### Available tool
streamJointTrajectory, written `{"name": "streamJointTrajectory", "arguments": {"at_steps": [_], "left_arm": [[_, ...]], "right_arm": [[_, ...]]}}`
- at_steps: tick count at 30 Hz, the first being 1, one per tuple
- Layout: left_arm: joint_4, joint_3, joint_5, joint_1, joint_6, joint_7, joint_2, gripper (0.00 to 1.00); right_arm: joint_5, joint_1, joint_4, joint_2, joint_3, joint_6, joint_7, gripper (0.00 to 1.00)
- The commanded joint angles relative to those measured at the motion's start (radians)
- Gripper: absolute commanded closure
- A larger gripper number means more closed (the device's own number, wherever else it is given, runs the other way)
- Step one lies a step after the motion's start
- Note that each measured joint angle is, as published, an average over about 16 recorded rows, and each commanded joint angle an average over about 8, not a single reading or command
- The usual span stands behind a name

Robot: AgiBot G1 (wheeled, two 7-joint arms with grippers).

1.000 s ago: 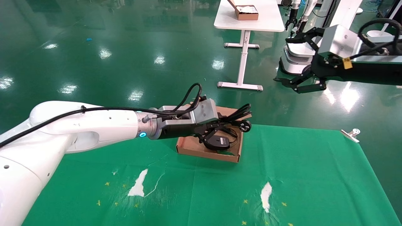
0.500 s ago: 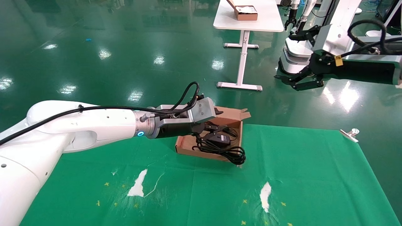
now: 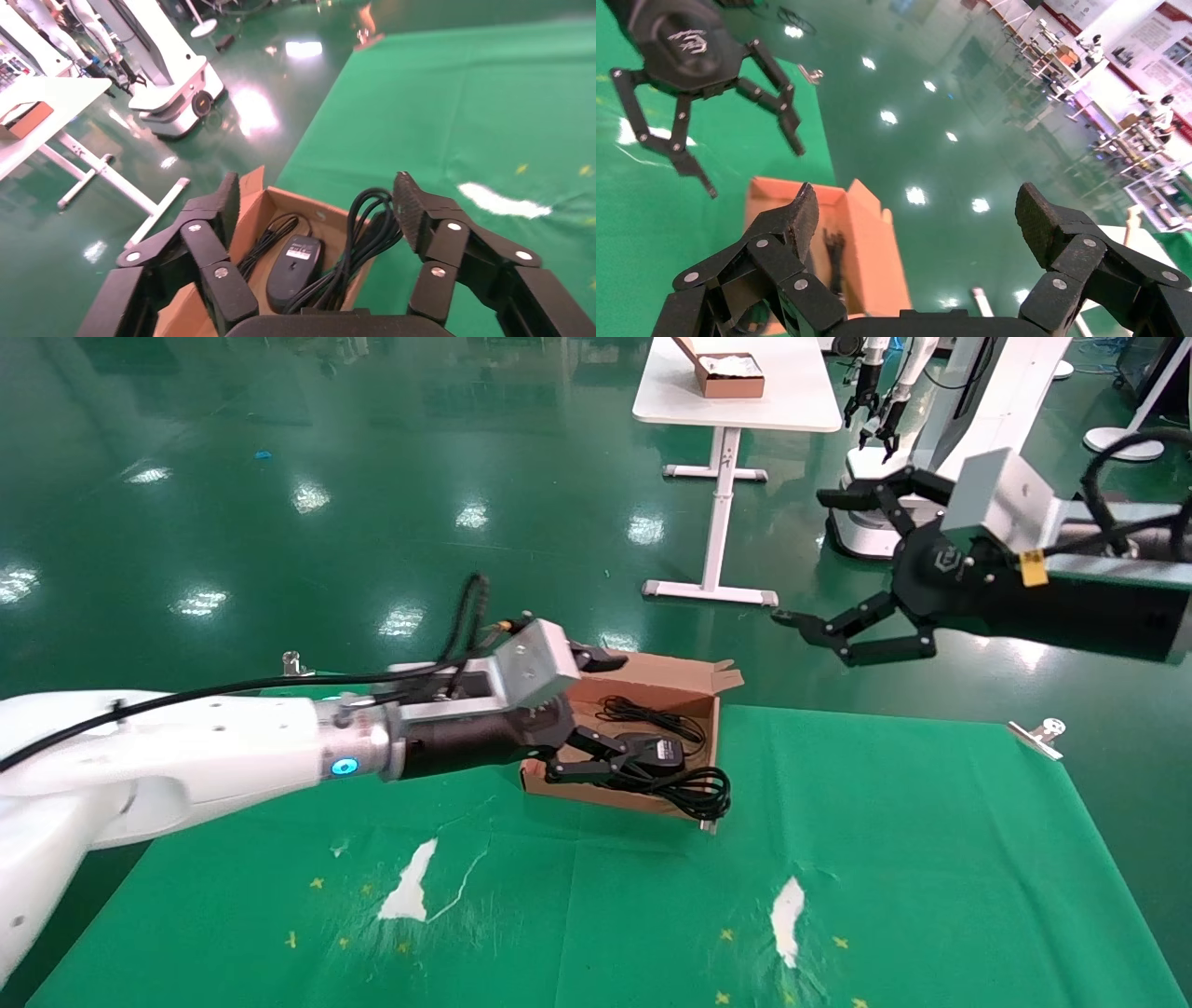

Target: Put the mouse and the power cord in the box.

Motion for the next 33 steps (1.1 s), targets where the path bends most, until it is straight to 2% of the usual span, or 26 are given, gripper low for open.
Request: {"name": "streamJointTrajectory", "arguments": {"at_steps": [1, 33], "left_arm": [[-0.031, -0.014, -0.022, 0.020, 0.018, -0.020, -0.025, 0.00], [-0.520, -0.242, -0.365, 0.346, 0.306, -0.338, -0.431, 0.00]], "right_arm": [[0.019, -0.030, 0.037, 0.011, 0.010, -0.008, 0.029, 0.00], [0.319, -0.503, 0.623, 0.194, 0.163, -0.133, 0.489, 0.00]]}}
